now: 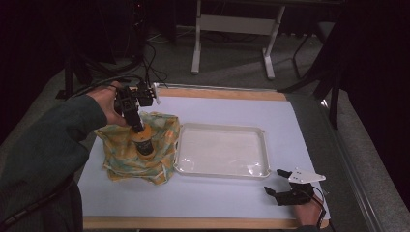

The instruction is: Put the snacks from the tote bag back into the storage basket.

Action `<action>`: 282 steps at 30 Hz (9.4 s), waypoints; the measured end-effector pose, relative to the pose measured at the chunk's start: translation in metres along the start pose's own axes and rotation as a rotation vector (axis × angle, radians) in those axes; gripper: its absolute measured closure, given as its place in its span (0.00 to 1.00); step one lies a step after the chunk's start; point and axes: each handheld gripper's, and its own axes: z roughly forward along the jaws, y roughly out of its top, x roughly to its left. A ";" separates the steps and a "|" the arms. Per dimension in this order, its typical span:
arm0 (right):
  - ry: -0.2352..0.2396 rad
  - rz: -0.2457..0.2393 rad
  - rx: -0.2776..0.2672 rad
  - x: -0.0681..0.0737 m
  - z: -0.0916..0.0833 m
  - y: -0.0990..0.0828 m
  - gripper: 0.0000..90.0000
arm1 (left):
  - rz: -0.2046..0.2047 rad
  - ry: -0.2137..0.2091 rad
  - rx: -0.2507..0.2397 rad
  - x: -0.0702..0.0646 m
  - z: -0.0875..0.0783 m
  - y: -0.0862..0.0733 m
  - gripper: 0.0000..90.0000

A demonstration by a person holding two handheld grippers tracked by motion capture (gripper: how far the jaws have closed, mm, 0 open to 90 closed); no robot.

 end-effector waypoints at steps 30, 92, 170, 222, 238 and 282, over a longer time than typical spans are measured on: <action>0.001 0.000 0.001 0.000 0.000 0.000 0.17 | 0.049 0.015 -0.003 -0.012 -0.024 0.006 0.66; 0.002 0.003 -0.005 0.000 0.000 0.000 0.17 | 0.184 0.024 -0.071 -0.042 -0.035 0.060 0.66; 0.006 0.004 -0.006 -0.001 -0.001 0.000 0.17 | 0.255 -0.002 -0.092 -0.057 0.012 0.112 0.66; 0.008 0.002 -0.006 -0.001 0.000 0.000 0.17 | 0.274 -0.012 -0.050 -0.061 0.050 0.109 0.66; 0.008 0.003 -0.005 -0.001 0.000 0.000 0.17 | 0.290 -0.010 -0.020 -0.064 0.059 0.110 0.66; 0.007 0.002 -0.004 0.000 0.000 0.000 0.17 | 0.270 -0.031 -0.075 -0.066 0.059 0.118 0.52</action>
